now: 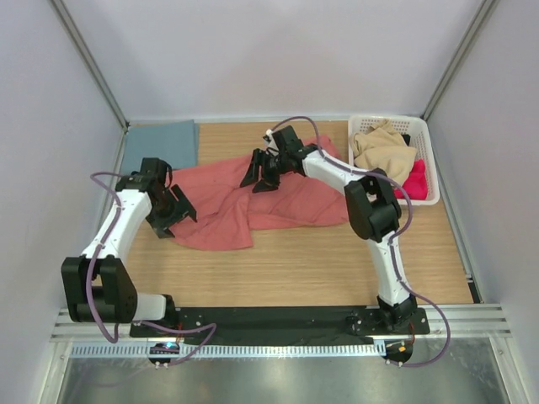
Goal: Fold and stack the t-shirts
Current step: Fold the tshirt
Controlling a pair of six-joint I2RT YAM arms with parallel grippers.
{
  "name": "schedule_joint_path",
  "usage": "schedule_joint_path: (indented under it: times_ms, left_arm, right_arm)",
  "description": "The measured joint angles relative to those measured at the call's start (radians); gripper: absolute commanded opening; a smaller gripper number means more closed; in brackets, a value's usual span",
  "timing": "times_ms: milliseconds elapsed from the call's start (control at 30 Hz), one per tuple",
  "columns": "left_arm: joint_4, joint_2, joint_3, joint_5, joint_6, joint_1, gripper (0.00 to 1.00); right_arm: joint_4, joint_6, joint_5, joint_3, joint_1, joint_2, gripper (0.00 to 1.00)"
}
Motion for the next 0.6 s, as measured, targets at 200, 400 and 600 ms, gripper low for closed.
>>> schedule_joint_path:
  times_ms: [200,400,600]
  left_arm:
    - [0.032,-0.003,-0.124,0.015,-0.075,0.000,0.69]
    - [0.067,-0.012,-0.130,0.021,-0.076,0.000,0.69]
    - [0.065,-0.018,-0.099,0.018,-0.061,0.000,0.70]
  right_arm:
    - [-0.188,-0.200,0.097,-0.092,0.001,-0.177,0.64]
    - [-0.201,-0.286,0.098,-0.325,0.045,-0.312,0.59]
    - [-0.108,-0.225,0.082,-0.491,0.145,-0.294,0.57]
